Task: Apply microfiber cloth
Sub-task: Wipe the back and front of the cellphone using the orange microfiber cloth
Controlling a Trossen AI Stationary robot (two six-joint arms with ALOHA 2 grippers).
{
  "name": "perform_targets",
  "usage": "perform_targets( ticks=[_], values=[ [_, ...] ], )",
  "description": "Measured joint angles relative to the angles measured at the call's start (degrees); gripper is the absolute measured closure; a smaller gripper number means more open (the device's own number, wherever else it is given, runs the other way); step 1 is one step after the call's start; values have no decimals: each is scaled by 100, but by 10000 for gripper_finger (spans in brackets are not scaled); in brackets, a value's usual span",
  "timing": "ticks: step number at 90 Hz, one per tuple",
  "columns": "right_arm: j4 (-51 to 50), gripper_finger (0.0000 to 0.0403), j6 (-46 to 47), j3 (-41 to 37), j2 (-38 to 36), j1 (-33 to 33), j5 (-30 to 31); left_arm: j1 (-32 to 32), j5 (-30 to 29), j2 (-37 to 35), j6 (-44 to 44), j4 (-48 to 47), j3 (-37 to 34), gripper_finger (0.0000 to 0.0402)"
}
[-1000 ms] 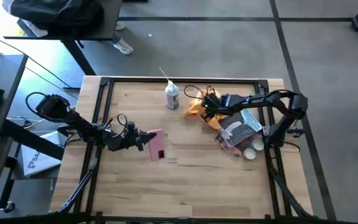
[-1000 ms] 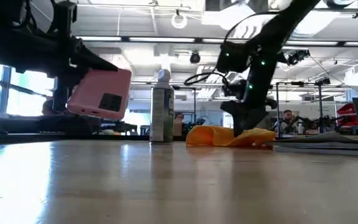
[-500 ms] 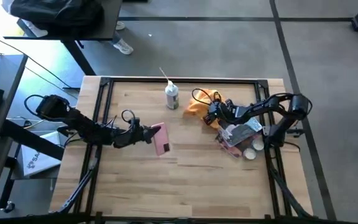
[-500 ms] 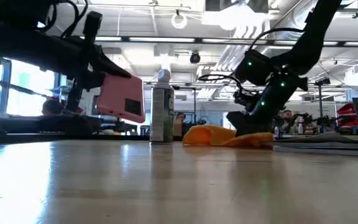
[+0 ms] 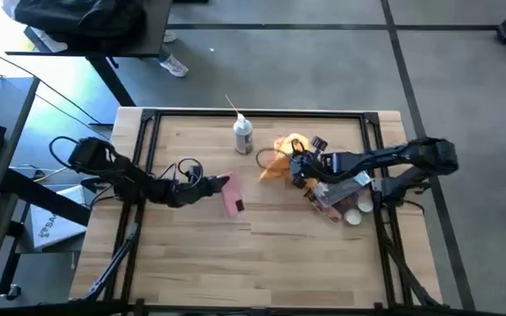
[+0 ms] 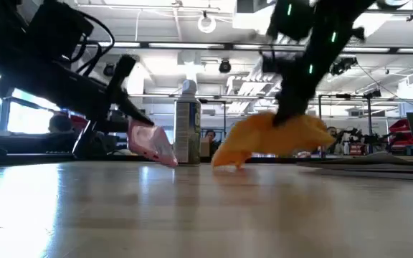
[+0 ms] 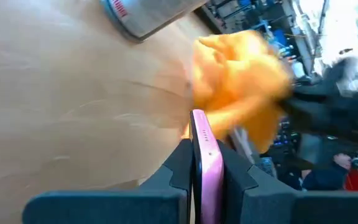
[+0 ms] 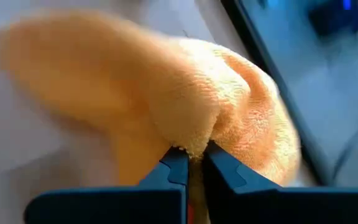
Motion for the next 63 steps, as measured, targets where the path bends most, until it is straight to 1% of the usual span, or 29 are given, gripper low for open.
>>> perform_targets(
  ticks=[11,21,27,38,50,63],
  values=[
    [460,402,-586,329,-218,483,-685,0,2,246,63,284,48,385],
    [960,403,-828,377,-126,691,-1431,0,13,386,170,446,254,385],
    [1174,403,-827,377,27,739,-1764,0,187,439,275,527,372,385],
    [1629,403,-719,366,536,736,-2100,-2,465,473,525,654,608,385],
    [2909,403,-719,368,1156,735,-2552,2,755,457,822,684,764,385],
    [4110,403,-912,369,1714,738,-2597,2,1137,456,1177,1260,752,385]
  ],
)
